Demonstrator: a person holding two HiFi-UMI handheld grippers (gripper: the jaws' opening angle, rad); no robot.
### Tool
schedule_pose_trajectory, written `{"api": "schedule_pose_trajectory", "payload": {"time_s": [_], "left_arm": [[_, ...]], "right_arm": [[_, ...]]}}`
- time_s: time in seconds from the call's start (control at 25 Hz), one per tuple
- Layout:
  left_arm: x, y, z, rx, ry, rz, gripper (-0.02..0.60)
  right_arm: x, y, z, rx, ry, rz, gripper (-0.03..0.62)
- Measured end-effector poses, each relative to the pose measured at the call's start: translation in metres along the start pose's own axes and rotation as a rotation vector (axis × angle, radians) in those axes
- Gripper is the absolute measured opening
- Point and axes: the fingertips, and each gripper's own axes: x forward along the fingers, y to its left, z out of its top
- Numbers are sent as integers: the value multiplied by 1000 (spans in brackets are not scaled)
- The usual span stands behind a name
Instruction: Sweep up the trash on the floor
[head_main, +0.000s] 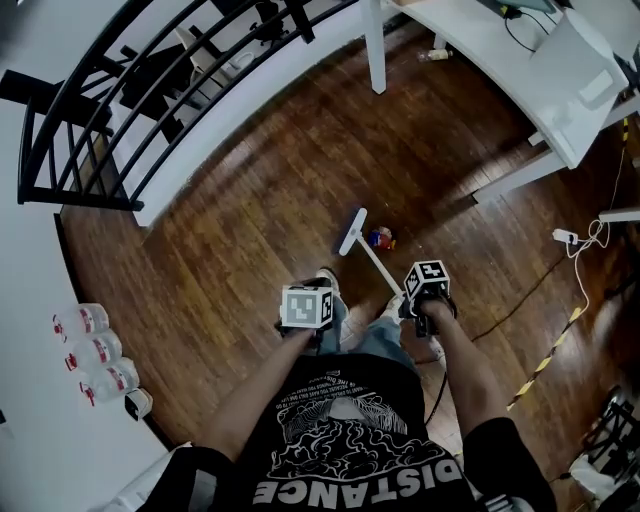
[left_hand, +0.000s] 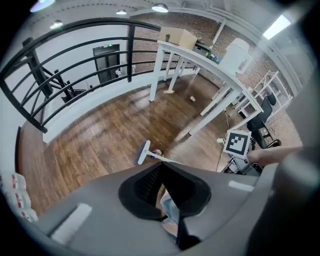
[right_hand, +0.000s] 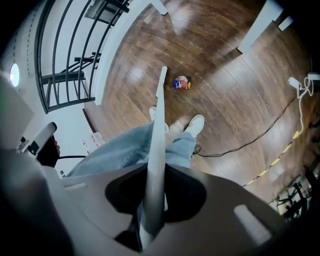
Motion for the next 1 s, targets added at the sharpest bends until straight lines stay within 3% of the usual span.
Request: {"api": "schedule_pose_trajectory", "payload": {"time_s": [0.24,0.6,0.8,1.0], "left_arm": [[8,-54,-6,47,2,-14,5],[12,-91,-13,47,-9,-11,5],[11,-97,-19,14,-24,1,5],[-2,-88,-28,-26,-57,16,5]], "right_arm": [[-15,-48,-28,17,-4,0,63],[-27,-89,-52,21,-12,-5,63],[-28,-91,-55,9,-19,4,63],[-22,-79,-70,-102,-31,-19,66]]}}
